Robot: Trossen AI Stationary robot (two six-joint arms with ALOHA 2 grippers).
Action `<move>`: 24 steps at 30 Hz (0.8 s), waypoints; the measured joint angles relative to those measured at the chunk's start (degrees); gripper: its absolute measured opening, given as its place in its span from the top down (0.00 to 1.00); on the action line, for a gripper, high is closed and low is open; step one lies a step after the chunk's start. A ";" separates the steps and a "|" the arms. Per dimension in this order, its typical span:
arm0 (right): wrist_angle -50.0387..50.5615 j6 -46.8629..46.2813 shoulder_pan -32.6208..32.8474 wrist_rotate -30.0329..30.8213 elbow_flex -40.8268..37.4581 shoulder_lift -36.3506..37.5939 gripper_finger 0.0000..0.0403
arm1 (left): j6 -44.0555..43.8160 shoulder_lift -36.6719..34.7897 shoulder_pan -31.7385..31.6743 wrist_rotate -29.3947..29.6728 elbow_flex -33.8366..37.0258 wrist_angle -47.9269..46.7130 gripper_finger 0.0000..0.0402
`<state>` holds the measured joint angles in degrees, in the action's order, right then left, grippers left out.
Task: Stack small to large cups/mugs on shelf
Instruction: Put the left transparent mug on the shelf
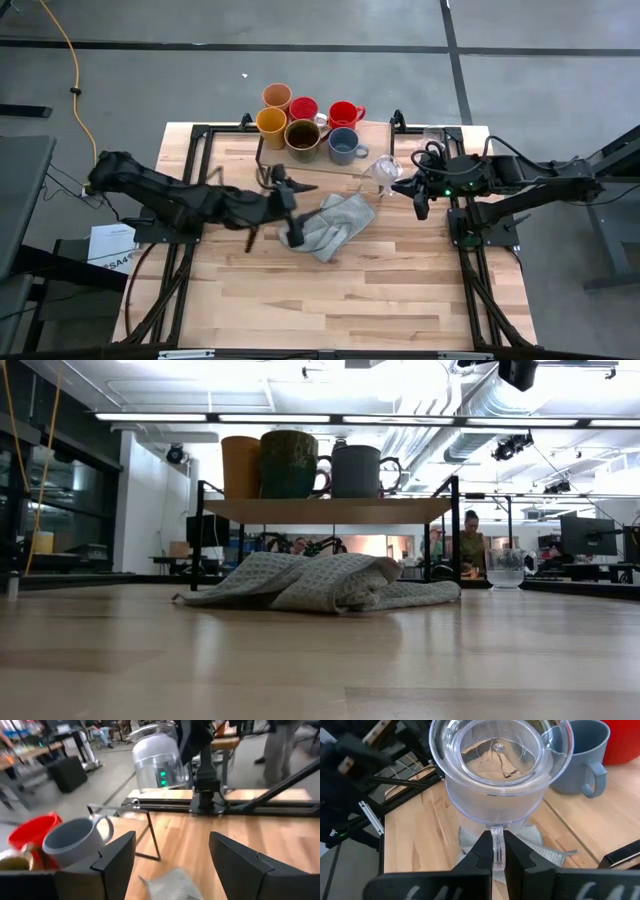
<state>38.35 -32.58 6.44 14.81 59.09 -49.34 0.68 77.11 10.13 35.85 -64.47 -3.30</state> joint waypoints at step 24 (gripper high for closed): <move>-3.44 -37.08 -0.02 -15.78 0.00 -0.07 1.00 | 19.19 14.81 0.02 -0.08 -2.99 20.31 0.40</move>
<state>34.91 -69.66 6.42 -0.97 59.09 -49.41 19.87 91.92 10.15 35.77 -67.46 17.01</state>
